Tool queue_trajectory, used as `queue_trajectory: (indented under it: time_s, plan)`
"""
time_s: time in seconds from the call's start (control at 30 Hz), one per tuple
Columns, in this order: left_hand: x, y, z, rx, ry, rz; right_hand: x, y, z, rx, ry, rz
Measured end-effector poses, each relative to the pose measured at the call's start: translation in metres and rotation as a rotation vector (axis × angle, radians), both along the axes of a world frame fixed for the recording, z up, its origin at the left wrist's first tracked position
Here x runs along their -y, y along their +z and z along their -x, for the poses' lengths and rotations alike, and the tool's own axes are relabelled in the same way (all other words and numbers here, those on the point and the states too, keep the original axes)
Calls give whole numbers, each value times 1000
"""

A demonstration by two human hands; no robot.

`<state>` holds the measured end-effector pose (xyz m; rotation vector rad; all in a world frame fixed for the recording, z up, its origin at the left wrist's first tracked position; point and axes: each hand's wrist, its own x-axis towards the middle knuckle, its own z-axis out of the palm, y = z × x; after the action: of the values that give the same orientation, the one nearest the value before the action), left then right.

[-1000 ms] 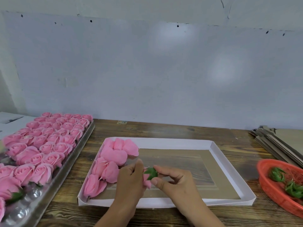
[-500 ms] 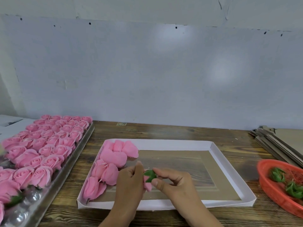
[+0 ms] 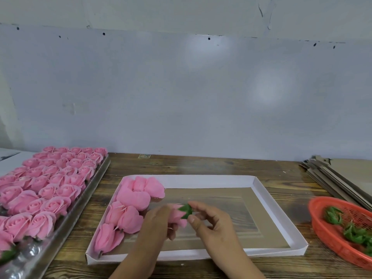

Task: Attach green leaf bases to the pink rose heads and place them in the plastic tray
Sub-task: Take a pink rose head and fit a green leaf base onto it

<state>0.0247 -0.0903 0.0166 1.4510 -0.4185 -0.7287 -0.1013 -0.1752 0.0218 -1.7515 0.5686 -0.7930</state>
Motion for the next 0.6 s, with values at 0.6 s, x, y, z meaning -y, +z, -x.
queue_trajectory:
  time_s: [0.6]
  plan:
    - [-19, 11, 9, 109, -99, 179, 12, 5, 5, 164, -10, -188]
